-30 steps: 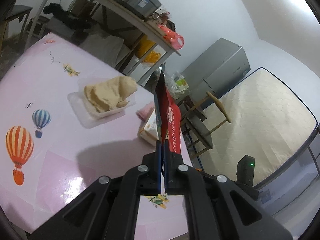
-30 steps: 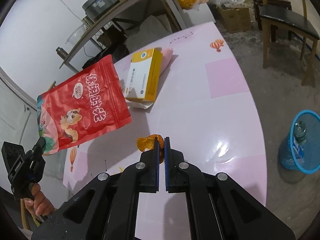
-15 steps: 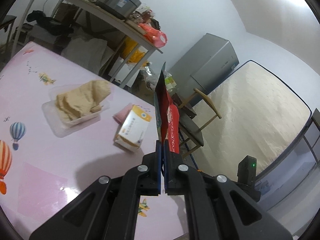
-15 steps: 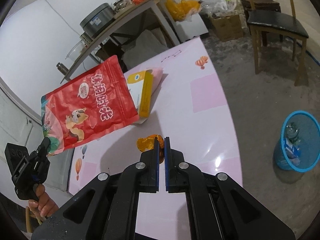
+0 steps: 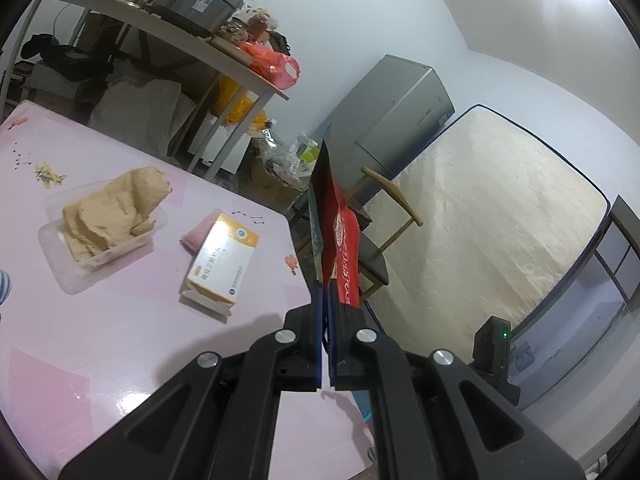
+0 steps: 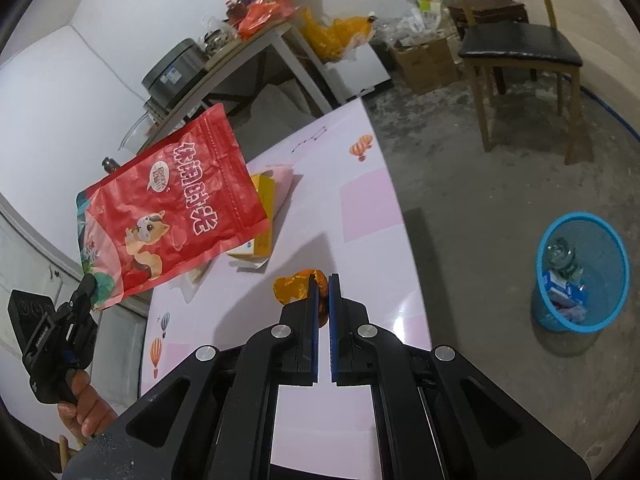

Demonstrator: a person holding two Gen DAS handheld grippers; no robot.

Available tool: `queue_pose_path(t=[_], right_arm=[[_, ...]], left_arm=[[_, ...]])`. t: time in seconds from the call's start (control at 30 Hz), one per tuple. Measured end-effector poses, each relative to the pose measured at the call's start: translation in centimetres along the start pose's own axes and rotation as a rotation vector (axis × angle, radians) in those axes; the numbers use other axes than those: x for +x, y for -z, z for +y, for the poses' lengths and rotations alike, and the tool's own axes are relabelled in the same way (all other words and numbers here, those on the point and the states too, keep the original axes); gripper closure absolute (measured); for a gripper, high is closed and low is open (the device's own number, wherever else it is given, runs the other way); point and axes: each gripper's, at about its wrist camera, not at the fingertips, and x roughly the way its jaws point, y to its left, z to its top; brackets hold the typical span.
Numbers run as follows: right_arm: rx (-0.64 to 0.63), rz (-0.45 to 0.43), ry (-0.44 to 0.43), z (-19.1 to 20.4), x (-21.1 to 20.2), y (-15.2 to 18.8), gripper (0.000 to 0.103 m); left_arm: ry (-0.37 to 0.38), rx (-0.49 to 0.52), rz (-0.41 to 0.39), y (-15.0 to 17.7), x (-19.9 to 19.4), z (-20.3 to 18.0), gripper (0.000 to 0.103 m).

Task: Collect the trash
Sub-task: 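Lift the snack bag and orange peel and carry them toward the wastebasket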

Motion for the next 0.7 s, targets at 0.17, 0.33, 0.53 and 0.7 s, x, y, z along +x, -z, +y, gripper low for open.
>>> queue_pose_path(t=[0.17,0.33,0.53,0.7], right_arm=[[0.027,-0.020,0.009,-1.1,-0.8,0.0,0.100],[0.049,-0.029,0.019,-2.0,-1.1,-0.1,0.100],[0.074,-0.045,0.029,-3.1,-1.7,-0.2,0.100],[0.091,-0.057,0.035,-4.1,-2.2,-0.3,0.100]], left_arm=[[0.012,0.009,0.009,-0.2,1.1,-0.6,0.102],[0.026,0.010,0.012,-0.5,2.2,-1.0,0.102],[0.037,0.022,0.025,-0.3,3.3,-2.0,0.102],[0.046,0.028,0.033,-0.3,4.1,-2.6,0.102]])
